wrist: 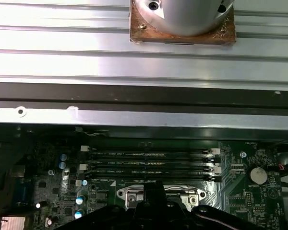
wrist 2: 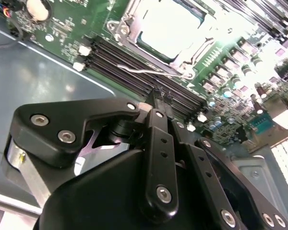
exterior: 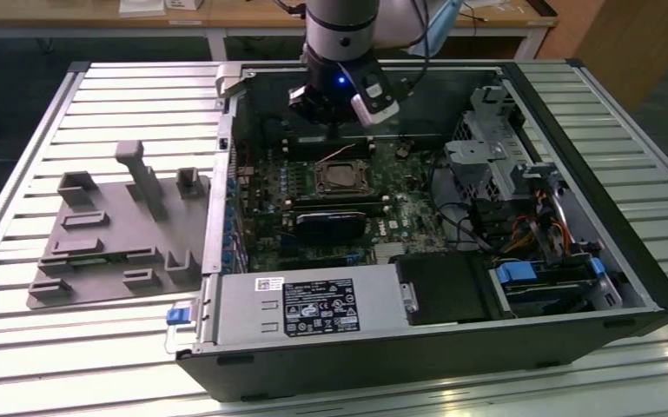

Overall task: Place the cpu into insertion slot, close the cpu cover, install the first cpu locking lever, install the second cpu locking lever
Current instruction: 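Install the first cpu locking lever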

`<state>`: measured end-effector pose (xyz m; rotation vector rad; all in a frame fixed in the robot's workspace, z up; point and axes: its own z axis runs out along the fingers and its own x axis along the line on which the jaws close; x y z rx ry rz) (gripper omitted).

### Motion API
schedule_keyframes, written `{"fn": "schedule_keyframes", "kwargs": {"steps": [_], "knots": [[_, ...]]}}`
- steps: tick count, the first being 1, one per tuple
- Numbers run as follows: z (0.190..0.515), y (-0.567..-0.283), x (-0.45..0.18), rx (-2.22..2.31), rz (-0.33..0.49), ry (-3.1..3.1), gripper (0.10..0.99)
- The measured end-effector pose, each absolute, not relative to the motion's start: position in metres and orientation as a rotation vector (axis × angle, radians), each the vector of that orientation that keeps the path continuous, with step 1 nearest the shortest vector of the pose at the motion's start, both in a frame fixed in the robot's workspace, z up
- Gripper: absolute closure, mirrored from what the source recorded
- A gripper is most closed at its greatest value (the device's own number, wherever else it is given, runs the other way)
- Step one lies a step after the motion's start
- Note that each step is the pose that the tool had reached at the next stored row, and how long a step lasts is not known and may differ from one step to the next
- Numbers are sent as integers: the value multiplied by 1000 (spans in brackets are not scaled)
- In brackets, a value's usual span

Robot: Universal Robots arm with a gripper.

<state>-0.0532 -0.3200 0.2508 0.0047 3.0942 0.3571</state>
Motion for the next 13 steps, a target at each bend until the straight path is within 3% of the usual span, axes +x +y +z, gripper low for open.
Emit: {"fn": "schedule_keyframes", "kwargs": {"steps": [13], "knots": [[249,-320,-51,6,354,3089,984]]}}
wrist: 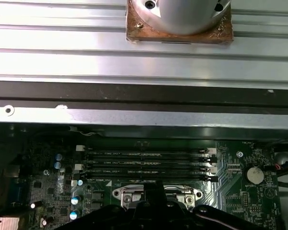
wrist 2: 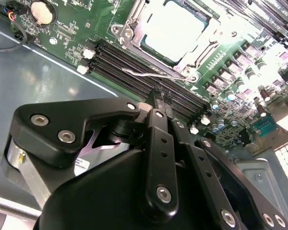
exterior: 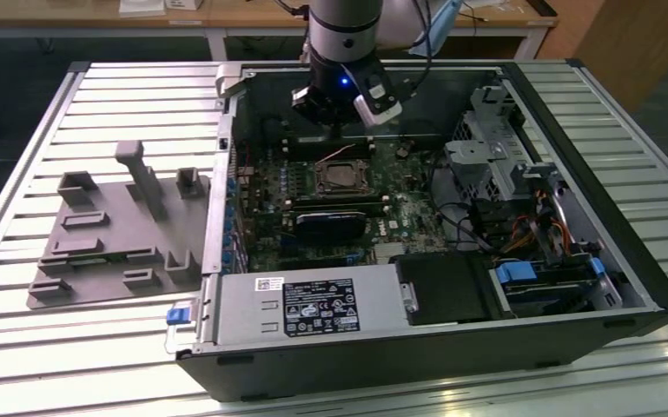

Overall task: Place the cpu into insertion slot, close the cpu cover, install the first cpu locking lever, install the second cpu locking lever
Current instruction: 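Install the first cpu locking lever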

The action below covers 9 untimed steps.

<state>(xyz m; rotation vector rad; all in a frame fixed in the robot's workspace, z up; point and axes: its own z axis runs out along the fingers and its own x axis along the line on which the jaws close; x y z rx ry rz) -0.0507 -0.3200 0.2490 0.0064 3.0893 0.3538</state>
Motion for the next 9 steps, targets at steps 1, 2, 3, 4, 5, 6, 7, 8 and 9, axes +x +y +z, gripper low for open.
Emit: {"fn": "schedule_keyframes", "kwargs": {"steps": [1,2,3,4,5,6,7,8,9], "knots": [[249,-320,-51,8,353,3086,984],[248,-320,-51,10,353,3083,984],[247,-320,-51,13,352,3078,984],[247,-320,-51,18,352,3074,984],[246,-320,-51,24,351,3070,984],[245,-320,-51,29,350,3066,984],[245,-320,-51,35,350,3062,984],[244,-320,-51,40,349,3058,984],[243,-320,-51,45,349,3056,984]]}}
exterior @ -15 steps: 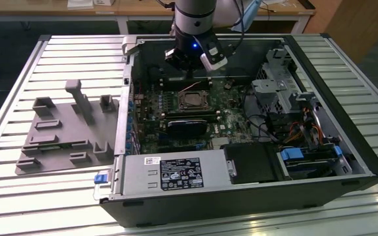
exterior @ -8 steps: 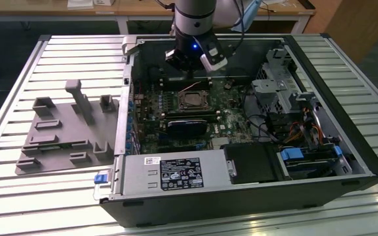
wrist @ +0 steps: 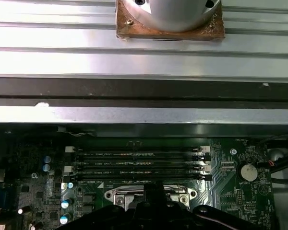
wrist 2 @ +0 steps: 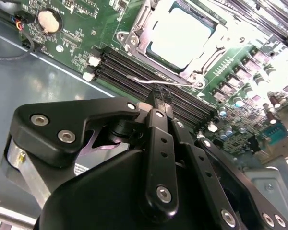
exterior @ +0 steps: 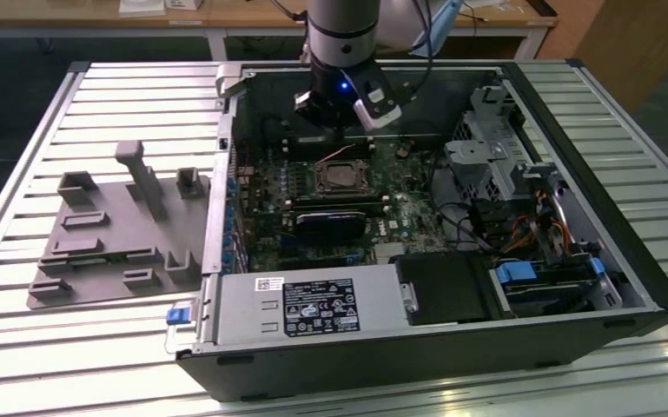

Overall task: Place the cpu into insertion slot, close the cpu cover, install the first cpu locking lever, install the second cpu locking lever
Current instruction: 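Install the first cpu locking lever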

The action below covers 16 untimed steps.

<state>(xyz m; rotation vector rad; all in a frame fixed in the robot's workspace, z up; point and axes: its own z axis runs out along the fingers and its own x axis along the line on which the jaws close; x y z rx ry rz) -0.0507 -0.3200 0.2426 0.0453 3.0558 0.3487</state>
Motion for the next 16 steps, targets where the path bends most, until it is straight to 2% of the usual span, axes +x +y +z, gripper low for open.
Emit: {"fn": "schedule_keyframes", "kwargs": {"steps": [16], "knots": [[226,-320,-50,287,337,3024,984]]}}
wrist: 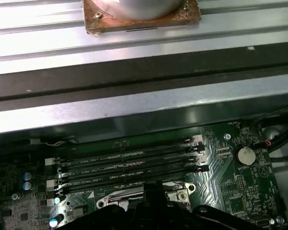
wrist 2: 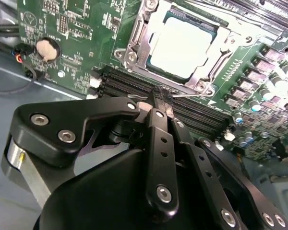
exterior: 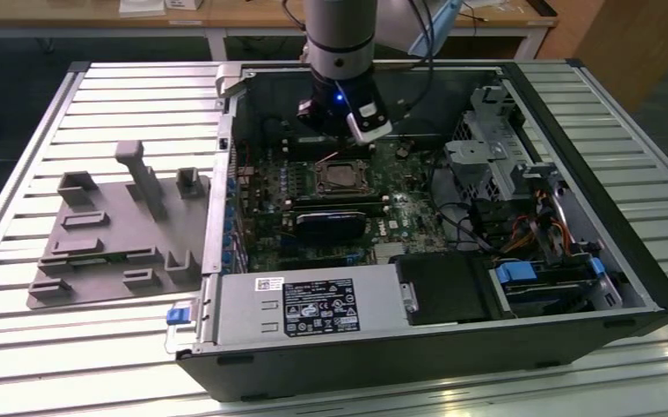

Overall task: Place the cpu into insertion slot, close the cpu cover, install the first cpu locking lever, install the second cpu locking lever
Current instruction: 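Install the first cpu locking lever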

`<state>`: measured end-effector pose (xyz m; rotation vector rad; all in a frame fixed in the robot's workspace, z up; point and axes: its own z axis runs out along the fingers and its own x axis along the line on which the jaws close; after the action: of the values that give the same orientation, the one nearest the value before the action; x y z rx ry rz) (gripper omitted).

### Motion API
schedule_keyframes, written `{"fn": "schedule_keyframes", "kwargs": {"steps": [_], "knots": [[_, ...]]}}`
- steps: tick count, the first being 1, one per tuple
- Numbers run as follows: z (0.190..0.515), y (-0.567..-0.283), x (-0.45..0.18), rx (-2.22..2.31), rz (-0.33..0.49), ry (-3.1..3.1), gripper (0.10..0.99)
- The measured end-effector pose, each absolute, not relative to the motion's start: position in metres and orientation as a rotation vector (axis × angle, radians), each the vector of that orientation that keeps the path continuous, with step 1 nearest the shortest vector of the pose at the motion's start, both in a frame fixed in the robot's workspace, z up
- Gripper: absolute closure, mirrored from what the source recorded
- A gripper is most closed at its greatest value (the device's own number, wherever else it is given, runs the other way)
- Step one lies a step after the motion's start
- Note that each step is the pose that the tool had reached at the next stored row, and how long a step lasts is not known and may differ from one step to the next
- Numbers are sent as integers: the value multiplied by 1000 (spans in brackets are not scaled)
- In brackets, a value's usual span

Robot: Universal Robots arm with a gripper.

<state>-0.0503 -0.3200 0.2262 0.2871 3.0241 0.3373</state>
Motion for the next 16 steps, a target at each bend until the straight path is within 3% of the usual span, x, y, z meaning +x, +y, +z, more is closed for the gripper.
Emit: {"fn": "schedule_keyframes", "kwargs": {"steps": [16], "knots": [[218,-318,-51,310,333,3007,984]]}}
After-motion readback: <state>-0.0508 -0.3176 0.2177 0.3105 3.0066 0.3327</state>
